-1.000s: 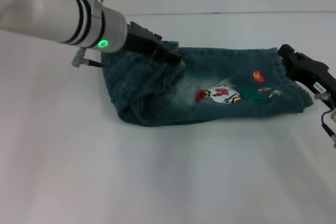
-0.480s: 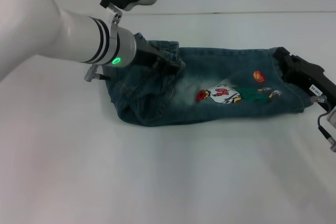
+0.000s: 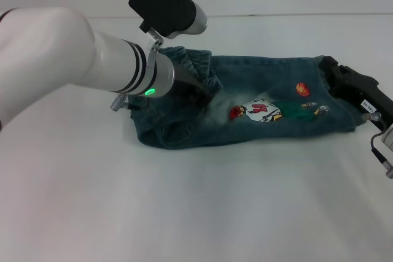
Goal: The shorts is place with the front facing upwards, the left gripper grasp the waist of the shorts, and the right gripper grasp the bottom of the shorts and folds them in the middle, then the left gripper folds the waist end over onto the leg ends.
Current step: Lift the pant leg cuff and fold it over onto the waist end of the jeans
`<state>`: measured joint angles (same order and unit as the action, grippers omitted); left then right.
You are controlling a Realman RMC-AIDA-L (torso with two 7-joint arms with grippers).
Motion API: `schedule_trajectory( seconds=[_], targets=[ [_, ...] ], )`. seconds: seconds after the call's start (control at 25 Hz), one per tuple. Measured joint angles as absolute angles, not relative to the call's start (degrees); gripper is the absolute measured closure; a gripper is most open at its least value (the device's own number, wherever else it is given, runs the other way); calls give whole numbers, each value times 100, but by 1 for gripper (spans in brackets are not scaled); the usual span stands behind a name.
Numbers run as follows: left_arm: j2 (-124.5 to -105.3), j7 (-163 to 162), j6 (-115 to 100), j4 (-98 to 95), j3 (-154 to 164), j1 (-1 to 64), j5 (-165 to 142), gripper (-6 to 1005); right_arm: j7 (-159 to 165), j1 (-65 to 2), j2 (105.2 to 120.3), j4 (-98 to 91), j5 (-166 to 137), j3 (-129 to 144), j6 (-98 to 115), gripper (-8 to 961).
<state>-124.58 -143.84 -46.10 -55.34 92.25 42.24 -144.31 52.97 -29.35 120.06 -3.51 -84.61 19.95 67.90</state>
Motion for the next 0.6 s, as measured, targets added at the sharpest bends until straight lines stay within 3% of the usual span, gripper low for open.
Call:
schedule_trajectory(
  seconds=[0.4,0.6],
  targets=[
    [-12447,-14386,-4567,-5945,9194,4001,-14427,836,5274,-2928,12005,-344,-8454,1995,6779,924],
    [-12419,-14357,-4672,-6979,8995,3475,-14447,863,5272,-2926,12005,-341,-8451,1989,6767,923]
  ],
)
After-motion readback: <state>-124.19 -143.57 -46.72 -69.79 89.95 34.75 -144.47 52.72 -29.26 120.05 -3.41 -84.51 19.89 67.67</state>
